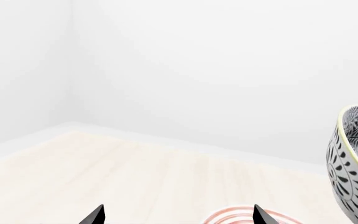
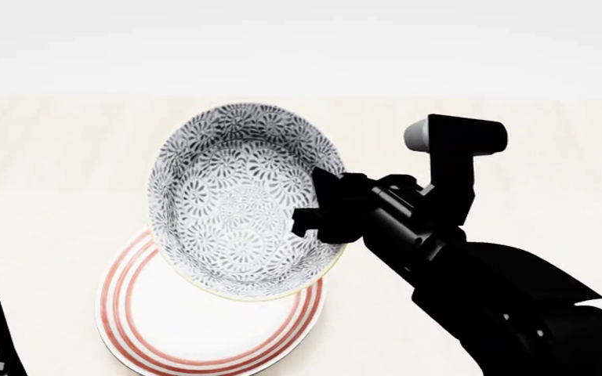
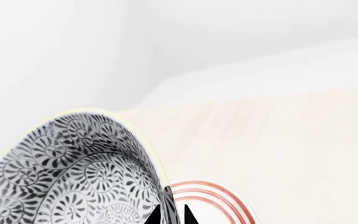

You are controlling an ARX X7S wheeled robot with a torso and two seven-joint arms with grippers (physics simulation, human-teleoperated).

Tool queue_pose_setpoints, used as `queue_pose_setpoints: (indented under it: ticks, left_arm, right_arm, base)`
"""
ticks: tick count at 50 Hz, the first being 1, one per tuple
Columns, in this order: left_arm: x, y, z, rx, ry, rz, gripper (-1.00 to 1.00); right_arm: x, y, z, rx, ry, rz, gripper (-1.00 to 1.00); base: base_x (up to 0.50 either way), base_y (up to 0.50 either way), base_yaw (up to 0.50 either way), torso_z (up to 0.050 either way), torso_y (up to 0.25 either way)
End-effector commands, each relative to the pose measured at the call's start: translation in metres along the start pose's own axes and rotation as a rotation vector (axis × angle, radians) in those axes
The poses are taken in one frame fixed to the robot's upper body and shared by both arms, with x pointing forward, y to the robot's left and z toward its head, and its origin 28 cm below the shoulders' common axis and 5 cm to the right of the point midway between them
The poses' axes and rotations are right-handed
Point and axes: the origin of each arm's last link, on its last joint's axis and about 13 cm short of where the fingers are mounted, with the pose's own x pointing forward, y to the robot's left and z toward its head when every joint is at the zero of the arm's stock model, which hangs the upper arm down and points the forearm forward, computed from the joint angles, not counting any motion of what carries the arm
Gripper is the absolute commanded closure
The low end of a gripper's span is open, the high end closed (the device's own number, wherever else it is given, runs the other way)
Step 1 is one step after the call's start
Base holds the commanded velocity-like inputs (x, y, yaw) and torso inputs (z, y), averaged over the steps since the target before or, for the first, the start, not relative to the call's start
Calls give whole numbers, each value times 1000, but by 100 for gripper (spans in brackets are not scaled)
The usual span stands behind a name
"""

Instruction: Put the bowl on the plate.

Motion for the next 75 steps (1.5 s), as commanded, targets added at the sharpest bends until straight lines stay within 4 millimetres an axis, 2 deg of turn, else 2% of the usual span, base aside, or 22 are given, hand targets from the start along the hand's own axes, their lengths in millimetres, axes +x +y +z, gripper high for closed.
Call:
queue_pose_setpoints:
  ticks: [1, 4, 6, 10, 25, 34, 47, 62, 75]
  left_arm:
    - [-1, 1, 0, 0, 2, 3, -100]
    - [-1, 1, 0, 0, 2, 3, -100]
    - [-1, 1, -1, 1, 2, 0, -100]
    - [-1, 1, -1, 3, 5, -2, -100]
    - [-1, 3, -5, 1, 11, 9, -100]
    - [-5, 6, -7, -2, 16, 14, -100]
    - [-8, 10, -9, -7, 21, 34, -100]
    - [-11, 10, -10, -1, 26, 27, -100]
    - [-16, 13, -10, 2, 28, 30, -100]
  right_arm:
    - [9, 4, 3, 29, 4, 28, 100]
    - [9, 4, 3, 29, 4, 28, 100]
    - [12, 2, 4, 108, -9, 62, 100]
    - [25, -6, 7, 187, 0, 38, 100]
    - [57, -19, -7, 150, 131, -32, 100]
    - [63, -11, -22, 108, 213, -67, 100]
    - [69, -4, -39, 101, 233, -42, 100]
    - [75, 2, -56, 161, 168, -10, 100]
    - [73, 1, -66, 205, 142, -59, 100]
  base:
    - [0, 0, 0, 0, 0]
    - [0, 0, 0, 0, 0]
    - [0, 0, 0, 0, 0]
    - [0, 0, 0, 0, 0]
    - [0, 0, 0, 0, 0]
    - [0, 0, 0, 0, 1]
    - [0, 0, 0, 0, 0]
    - [0, 0, 0, 0, 1]
    - [0, 0, 0, 0, 0]
